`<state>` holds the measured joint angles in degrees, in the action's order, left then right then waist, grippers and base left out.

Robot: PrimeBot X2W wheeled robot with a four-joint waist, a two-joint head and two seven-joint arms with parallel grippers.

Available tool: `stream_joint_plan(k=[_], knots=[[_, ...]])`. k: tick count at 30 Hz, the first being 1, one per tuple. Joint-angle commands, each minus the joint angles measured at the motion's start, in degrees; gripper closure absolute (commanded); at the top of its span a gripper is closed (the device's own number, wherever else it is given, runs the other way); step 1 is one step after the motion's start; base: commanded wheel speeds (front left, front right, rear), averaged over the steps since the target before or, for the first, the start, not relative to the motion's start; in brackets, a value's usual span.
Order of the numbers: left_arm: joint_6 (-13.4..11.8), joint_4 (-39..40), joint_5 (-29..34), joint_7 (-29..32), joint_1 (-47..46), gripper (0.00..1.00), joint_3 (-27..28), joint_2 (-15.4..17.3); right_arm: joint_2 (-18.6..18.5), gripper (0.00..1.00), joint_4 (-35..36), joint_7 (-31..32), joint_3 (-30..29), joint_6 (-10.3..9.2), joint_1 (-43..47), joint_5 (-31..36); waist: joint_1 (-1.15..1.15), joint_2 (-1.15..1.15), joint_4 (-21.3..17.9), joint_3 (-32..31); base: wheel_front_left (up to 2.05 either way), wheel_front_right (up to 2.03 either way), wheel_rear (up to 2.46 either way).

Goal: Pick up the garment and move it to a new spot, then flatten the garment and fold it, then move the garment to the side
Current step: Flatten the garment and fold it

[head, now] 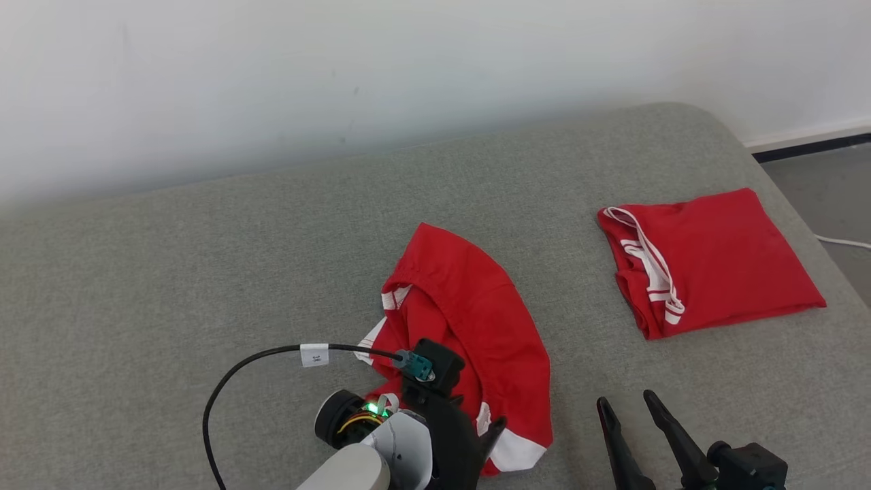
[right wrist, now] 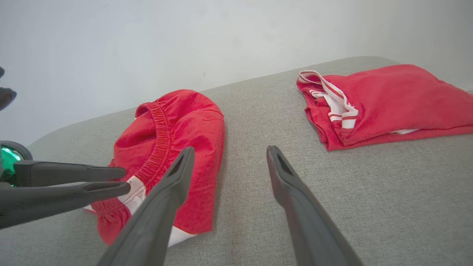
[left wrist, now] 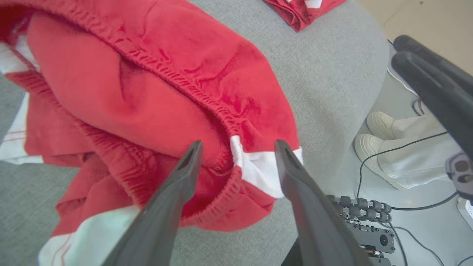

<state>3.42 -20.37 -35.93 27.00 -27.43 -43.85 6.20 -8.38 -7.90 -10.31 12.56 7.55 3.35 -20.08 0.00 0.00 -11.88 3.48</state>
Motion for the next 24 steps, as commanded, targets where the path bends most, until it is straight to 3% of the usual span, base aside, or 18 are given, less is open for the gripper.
stream_joint_plan(k=[1,5,11,15,24], knots=[[-0.6,-1.1,-0.8,1.2,-1.0,0.0,0.1,0.0,0.2,0.0,-0.1,-0.4,-0.1,-0.15,-0.7,-0.3,0.0,0.0,-1.5,0.7,0.0,0.0,0.0],[-1.9,-2.5,-0.2,3.0,-1.7,0.0,-0.1,0.1,0.3,0.0,-0.4,-0.9,-0.1,-0.15,-0.8,-0.3,0.0,0.0,-2.6,1.1,0.0,0.0,0.0],[-2.0,-3.1,-1.5,5.4,-1.7,0.0,-0.4,0.0,0.6,0.0,-1.0,-1.4,0.0,-0.15,-1.1,-0.4,0.0,0.0,-3.9,1.7,0.0,0.0,0.0],[-1.8,-3.1,-2.5,5.7,-1.6,0.0,-0.3,-0.3,0.7,0.0,-1.5,-1.7,0.3,-0.15,-1.4,-0.5,0.0,0.0,-4.4,1.6,0.0,0.0,0.0],[-4.4,-7.7,-4.9,4.1,-2.8,0.0,1.0,-2.2,-0.2,0.0,-1.8,-1.5,1.0,-0.15,-2.0,-0.7,0.0,0.0,-5.6,1.0,0.0,0.0,0.0]])
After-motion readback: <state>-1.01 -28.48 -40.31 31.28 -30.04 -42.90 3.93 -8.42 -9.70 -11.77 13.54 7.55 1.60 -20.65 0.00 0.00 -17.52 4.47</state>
